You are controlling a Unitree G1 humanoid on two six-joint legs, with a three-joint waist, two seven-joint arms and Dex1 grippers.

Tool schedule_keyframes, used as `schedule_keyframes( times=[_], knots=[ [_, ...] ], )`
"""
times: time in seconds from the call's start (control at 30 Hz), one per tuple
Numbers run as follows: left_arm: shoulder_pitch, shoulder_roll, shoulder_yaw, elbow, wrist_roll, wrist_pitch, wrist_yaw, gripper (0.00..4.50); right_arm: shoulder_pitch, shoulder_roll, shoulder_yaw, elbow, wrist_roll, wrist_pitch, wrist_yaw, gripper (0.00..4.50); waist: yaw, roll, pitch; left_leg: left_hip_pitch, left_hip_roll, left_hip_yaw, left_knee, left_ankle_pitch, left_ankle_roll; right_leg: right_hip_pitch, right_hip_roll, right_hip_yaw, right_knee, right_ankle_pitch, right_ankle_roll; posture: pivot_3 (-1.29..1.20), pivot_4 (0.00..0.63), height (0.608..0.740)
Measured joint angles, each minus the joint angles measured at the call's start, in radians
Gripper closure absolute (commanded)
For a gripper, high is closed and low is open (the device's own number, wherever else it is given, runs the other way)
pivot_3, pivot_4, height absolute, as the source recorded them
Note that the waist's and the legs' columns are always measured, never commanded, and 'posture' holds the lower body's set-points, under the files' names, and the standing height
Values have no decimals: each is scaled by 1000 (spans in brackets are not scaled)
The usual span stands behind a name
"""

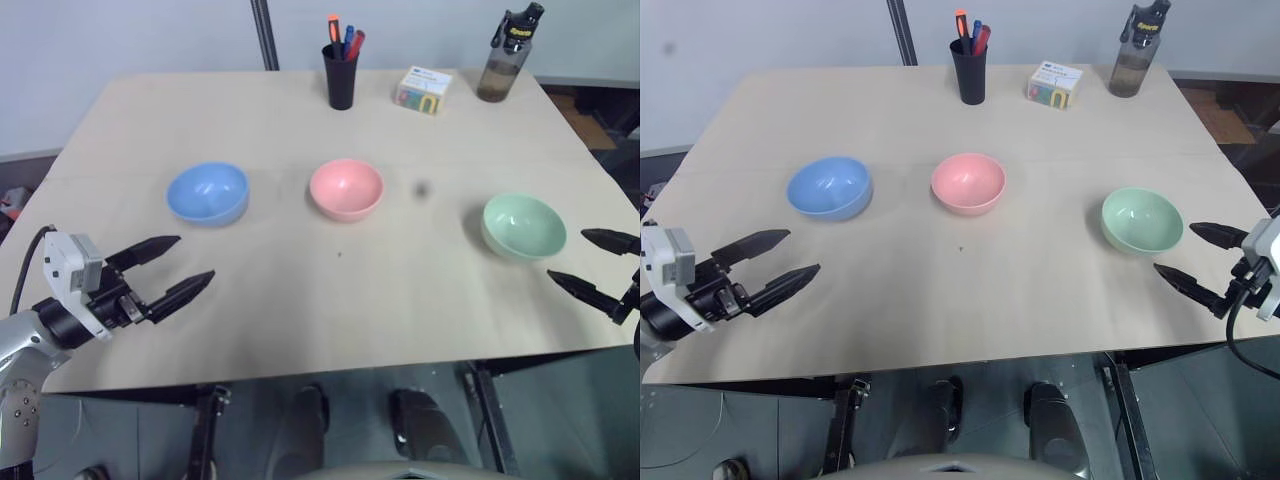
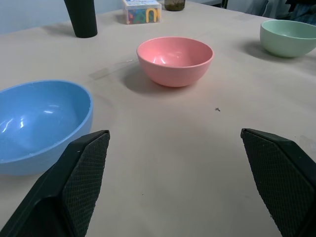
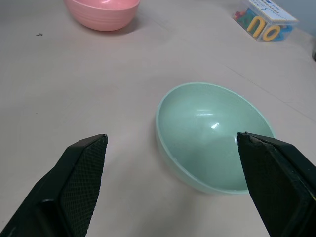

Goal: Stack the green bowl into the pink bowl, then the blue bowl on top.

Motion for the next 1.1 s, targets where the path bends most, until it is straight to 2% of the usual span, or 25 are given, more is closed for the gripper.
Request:
schedule_keyframes(
  times=[0.1, 0.3, 0.43, 0.53, 0.63, 0.77, 0.93, 0.97, 1.0, 1.03, 1.1],
  knots=[
    [-4, 0, 0, 1, 0, 0, 3, 0, -20, 0, 8, 0, -1, 5, -8, 93, 0, 0, 0, 0, 0, 0, 0, 0, 0, 0, 0, 0, 0, 0, 0, 0, 150, 740],
    [-59, -28, -18, -11, -11, 4, 41, 0, -131, 4, 106, -4, -21, 2, -50, 93, -1, 0, 0, 0, 0, 1, 0, 0, 0, 0, 0, 0, 0, 0, 0, 0, 150, 740],
    [-81, -64, -54, -57, -38, 18, 76, 0, -275, 53, 261, -4, -61, 14, -101, 93, -5, 0, 0, 1, 0, 1, 0, 0, 0, 0, 1, 1, 0, 0, 0, 0, 150, 740],
    [-90, -98, -87, -116, -54, 23, 112, 0, -477, 153, 467, 27, -135, 46, -136, 93, -14, 0, 0, 2, 1, 3, 0, 0, 0, 0, 2, 2, 1, 1, 0, 0, 150, 740],
    [-55, -119, -104, -181, -65, 17, 111, 0, -709, 294, 692, 164, -269, 10, -146, 93, -22, 0, 0, 1, 1, 2, 0, 0, 0, -1, 3, 2, 2, 3, -4, 0, 150, 740],
    [15, -138, -77, -203, -75, 12, 114, 0, -865, 405, 839, 377, -386, -104, -111, 93, -9, 0, 0, -1, 1, 2, -1, 0, 0, -2, 3, 2, 1, 3, -4, 0, 150, 740],
    [104, -166, -34, -281, -95, 5, 144, 0, -1028, 580, 962, 701, -511, -279, -103, 93, -8, -1, 0, 0, 1, 1, -1, 0, 0, -1, 3, 1, 1, 3, -5, 0, 150, 740],
    [126, -171, -24, -303, -104, 4, 152, 0, -1055, 607, 969, 773, -530, -309, -106, 626, -6, -1, 0, 0, 1, 1, -1, 0, 0, -1, 3, 1, 1, 3, -5, 0, 150, 740],
    [144, -177, -14, -316, -108, 3, 158, 0, -1078, 626, 971, 833, -544, -334, -108, 829, -5, -1, 0, 0, 1, 0, -1, 0, 0, -1, 3, 0, 1, 3, -5, 0, 150, 740],
    [163, -182, -3, -330, -114, 2, 165, 0, -1099, 636, 972, 893, -560, -365, -108, 1369, -4, -1, 0, 0, 1, 0, 0, 0, 0, -1, 3, 0, 1, 3, -5, 0, 150, 740],
    [191, -191, 12, -348, -121, -1, 177, 0, -1125, 641, 972, 979, -588, -423, -109, 2106, -4, -1, 0, 0, 1, 0, 0, 0, 0, 0, 2, 0, 1, 3, -5, 0, 150, 740]
  ],
)
